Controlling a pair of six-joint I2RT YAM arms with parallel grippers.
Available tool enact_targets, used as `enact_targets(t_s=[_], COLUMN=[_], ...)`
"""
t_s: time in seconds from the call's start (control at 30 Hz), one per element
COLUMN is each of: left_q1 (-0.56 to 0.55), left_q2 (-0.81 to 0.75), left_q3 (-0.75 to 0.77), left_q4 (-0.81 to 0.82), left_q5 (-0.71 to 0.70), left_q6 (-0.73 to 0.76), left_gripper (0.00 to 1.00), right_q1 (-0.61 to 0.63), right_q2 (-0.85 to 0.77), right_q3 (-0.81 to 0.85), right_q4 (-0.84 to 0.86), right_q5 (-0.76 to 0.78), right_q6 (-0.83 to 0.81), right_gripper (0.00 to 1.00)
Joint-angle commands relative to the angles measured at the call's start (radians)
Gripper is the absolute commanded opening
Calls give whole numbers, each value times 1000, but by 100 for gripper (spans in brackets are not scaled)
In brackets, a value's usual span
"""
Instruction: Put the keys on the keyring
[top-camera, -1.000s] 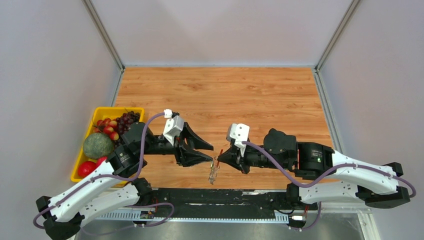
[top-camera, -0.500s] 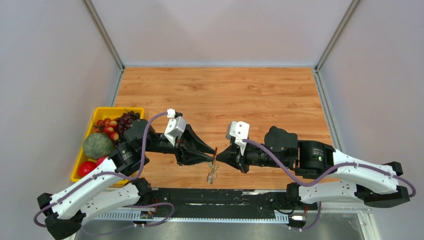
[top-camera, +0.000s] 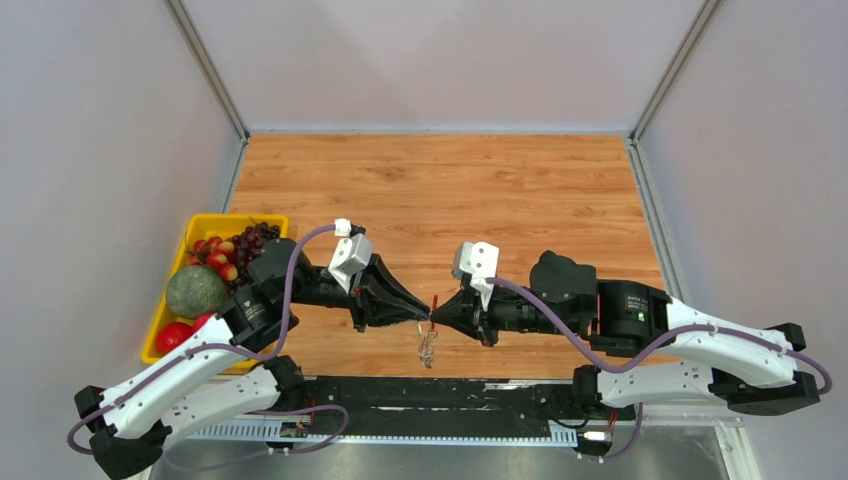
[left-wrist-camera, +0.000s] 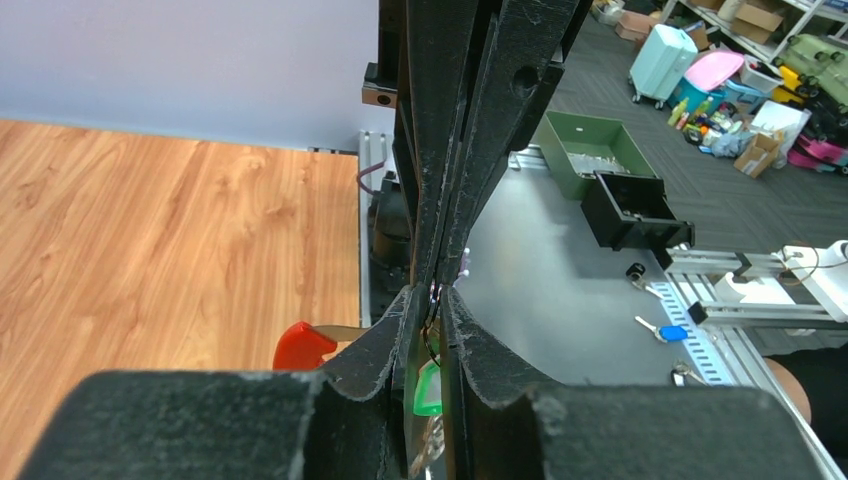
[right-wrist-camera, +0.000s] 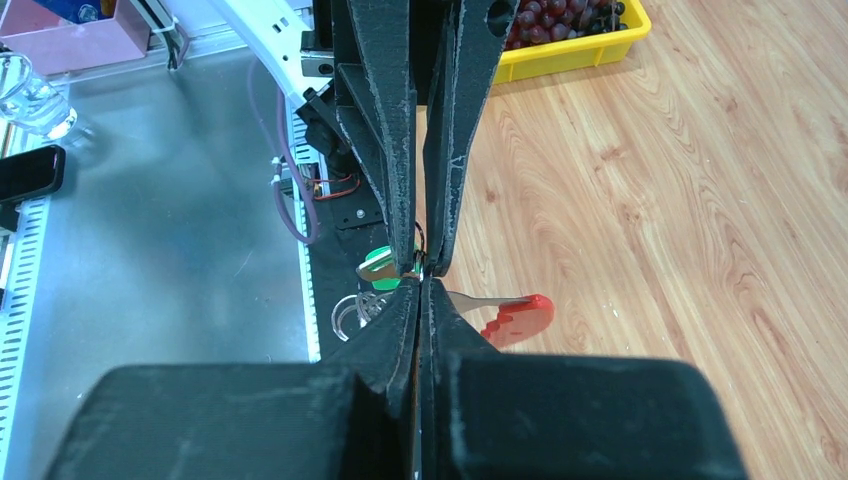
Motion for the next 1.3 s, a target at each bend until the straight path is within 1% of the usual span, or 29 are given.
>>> enact_targets(t_s=[0.0,0.1,0.2,0.27,0.47,0.67,0.73,0.77,0.8,0.83,0.87,1.03,1.07,1.1,1.17,1.2,1.27], left_q1=[4,4,3,3,4,3,3,4,4,3,4,3,3,3,3,3,4], left_q2=[-9,-10,-13,-13,-13,-17,-17,-17,-18,-16,-15,-6,-6,-5,-2,2,15], left_q3=[4,-3,-11,-14,-20,-15,-13,-13,-15,-16,-18,-16,-12,-9,5,16,41], left_q4=[23,27,32,33,34,42,50,54,66,73,84,94,81,69,18,-23,-93], left_q5=[1,-4,-8,-11,-21,-36,-37,-35,-33,-33,-33,-21,-21,-24,-35,-40,-59], left_q6=[17,15,10,9,5,3,0,-1,-3,-6,-9,-15,-7,-2,20,33,53], left_gripper=[21,24,31,33,34,24,18,12,9,3,1,0,0,0,0,0,0], right_q1=[7,6,6,7,7,7,7,7,6,7,7,7,7,7,6,7,7], right_q2=[-12,-23,-31,-35,-42,-41,-43,-45,-46,-48,-49,-60,-63,-66,-67,-61,-46], right_q3=[48,47,44,42,37,33,32,31,29,27,25,22,23,28,41,50,69], right_q4=[83,91,97,102,108,109,109,109,109,110,111,108,105,98,72,54,15], right_q5=[-31,-31,-27,-27,-32,-38,-37,-37,-37,-36,-35,-17,-16,-16,26,33,37], right_q6=[11,8,8,5,2,0,0,0,0,-1,0,4,7,8,14,20,25], right_gripper=[0,0,0,0,0,0,0,0,0,0,0,0,5,13,28,38,47])
